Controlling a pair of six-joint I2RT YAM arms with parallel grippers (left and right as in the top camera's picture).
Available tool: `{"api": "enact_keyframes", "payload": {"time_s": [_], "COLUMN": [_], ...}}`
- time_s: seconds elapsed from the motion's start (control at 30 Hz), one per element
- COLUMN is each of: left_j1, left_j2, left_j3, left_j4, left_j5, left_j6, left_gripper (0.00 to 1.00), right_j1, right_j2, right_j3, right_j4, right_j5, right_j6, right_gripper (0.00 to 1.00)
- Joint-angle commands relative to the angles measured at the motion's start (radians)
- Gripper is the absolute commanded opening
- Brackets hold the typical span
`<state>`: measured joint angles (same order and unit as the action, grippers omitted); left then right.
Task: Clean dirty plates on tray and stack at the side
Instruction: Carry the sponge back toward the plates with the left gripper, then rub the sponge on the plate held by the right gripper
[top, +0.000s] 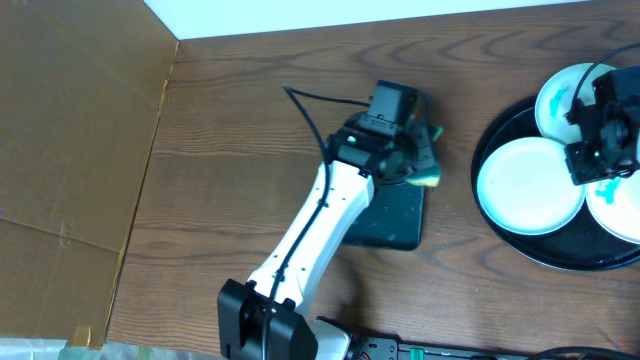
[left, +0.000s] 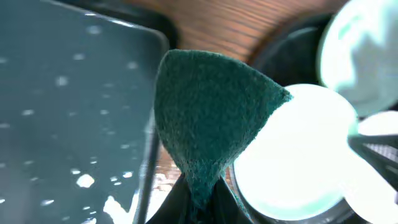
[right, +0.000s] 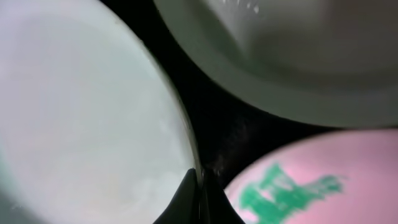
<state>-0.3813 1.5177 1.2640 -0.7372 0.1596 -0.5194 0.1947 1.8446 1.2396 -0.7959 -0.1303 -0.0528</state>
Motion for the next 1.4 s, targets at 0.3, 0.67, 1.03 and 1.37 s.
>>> {"api": "enact_keyframes", "payload": {"time_s": [0.3, 0.67, 1.03, 1.37], "left_j1": [-0.135, -0.253, -0.286, -0.288], "left_j2": [0.135, 0.308, 0.369, 0.421], "left_j3": [-0.013, -0.013, -0.013, -0.013], "left_j4": [0.175, 0.378, 0.482, 0.516], "left_j5": [0.013, 0.013, 0.012, 0.012], "left_j6": [-0.136, -0.183, -0.253, -0.253], "left_gripper": [0.07, 0.07, 0.07, 0.07], "right_j1": [-0.008, -0.036, -0.038, -0.038], "right_j2": [0.141, 0.129, 0.063, 0.065], "right_j3": [-0.005, -0.003, -0.003, -0.033], "right_j4": [0.053, 0.055, 0.04, 0.082], "right_j5": [0.01, 0.186, 0.265, 0.174], "right_j6": [0.017, 0.101, 0.149, 0.142], "right_gripper": [0.01, 0.01, 0.01, 0.01]}}
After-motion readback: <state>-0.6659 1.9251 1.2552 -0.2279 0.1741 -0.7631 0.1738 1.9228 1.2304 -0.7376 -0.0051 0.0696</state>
